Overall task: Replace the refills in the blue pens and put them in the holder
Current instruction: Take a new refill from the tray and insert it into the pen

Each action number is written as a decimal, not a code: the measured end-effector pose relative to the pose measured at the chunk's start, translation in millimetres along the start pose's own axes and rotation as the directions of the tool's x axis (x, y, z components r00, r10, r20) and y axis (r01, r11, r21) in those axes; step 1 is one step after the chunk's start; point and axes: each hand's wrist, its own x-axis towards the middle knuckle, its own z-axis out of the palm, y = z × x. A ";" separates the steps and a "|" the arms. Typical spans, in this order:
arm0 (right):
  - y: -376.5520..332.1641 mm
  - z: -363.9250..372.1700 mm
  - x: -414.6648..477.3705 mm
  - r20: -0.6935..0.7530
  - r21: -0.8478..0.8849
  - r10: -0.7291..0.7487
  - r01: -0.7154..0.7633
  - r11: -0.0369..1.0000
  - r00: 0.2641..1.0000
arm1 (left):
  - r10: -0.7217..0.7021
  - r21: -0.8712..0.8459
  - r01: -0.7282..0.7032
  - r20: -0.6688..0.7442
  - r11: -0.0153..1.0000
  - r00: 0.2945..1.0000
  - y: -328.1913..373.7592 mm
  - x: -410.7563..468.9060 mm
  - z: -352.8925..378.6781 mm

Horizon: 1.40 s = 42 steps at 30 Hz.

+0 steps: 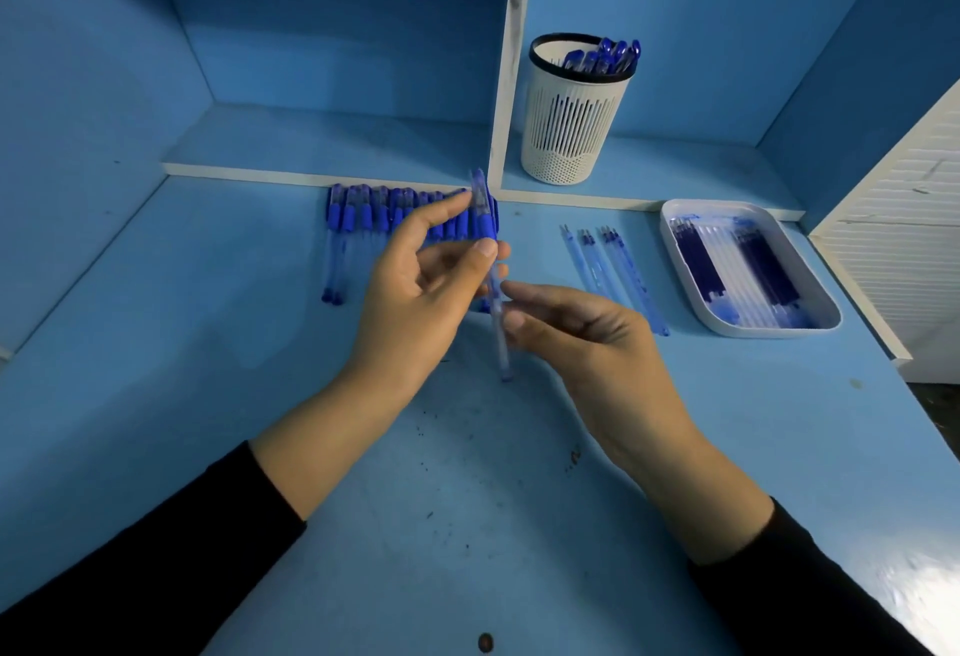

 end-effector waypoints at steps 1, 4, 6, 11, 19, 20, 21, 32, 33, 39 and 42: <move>-0.5 -2.0 1.2 -0.015 -0.027 -0.025 0.024 0.999 1.000 | 0.021 0.023 -0.021 -0.002 1.000 1.000 1.0 0.3 -1.5; -3.6 -9.1 6.1 -0.093 0.014 -0.079 0.080 0.997 0.993 | 0.084 0.147 -0.089 0.042 0.985 0.996 4.6 0.8 -11.3; -4.9 -14.4 8.6 -0.132 -0.004 -0.126 0.127 0.992 0.983 | 0.092 0.233 -0.114 0.105 0.966 0.990 5.0 -1.3 -18.8; -2.0 -16.4 7.2 -0.063 -0.135 -0.209 0.199 0.971 0.976 | 0.037 0.353 -0.108 0.200 0.929 0.979 -2.3 -15.6 -24.7; 7.3 -16.8 8.4 -0.115 -0.099 -0.209 0.198 0.975 0.971 | 0.028 0.433 -0.166 0.307 0.886 0.951 -10.7 -21.2 -28.7; 8.5 -17.2 8.4 -0.120 -0.107 -0.207 0.195 0.975 0.971 | 0.019 0.441 -0.163 0.313 0.883 0.950 -11.4 -21.6 -28.1; 9.9 -17.4 8.2 -0.126 -0.112 -0.208 0.194 0.974 0.970 | 0.011 0.437 -0.158 0.319 0.885 0.948 -12.5 -21.6 -27.3; 16.3 -18.7 7.1 -0.144 -0.077 -0.205 0.196 0.978 0.968 | 0.012 0.351 -0.138 0.338 0.926 0.941 -16.6 -17.8 -27.3; 16.5 -18.5 7.1 -0.145 -0.073 -0.210 0.201 0.977 0.967 | 0.011 0.358 -0.141 0.342 0.923 0.940 -17.4 -18.1 -27.4; 11.7 -23.4 14.1 -0.177 -0.008 -0.266 0.269 0.963 0.948 | 0.035 0.452 -0.248 0.429 0.857 0.902 -19.3 -20.2 -29.0; 9.0 -20.7 14.7 -0.172 -0.027 -0.285 0.284 0.958 0.943 | 0.051 0.437 -0.237 0.396 0.868 0.917 -17.0 -20.5 -29.8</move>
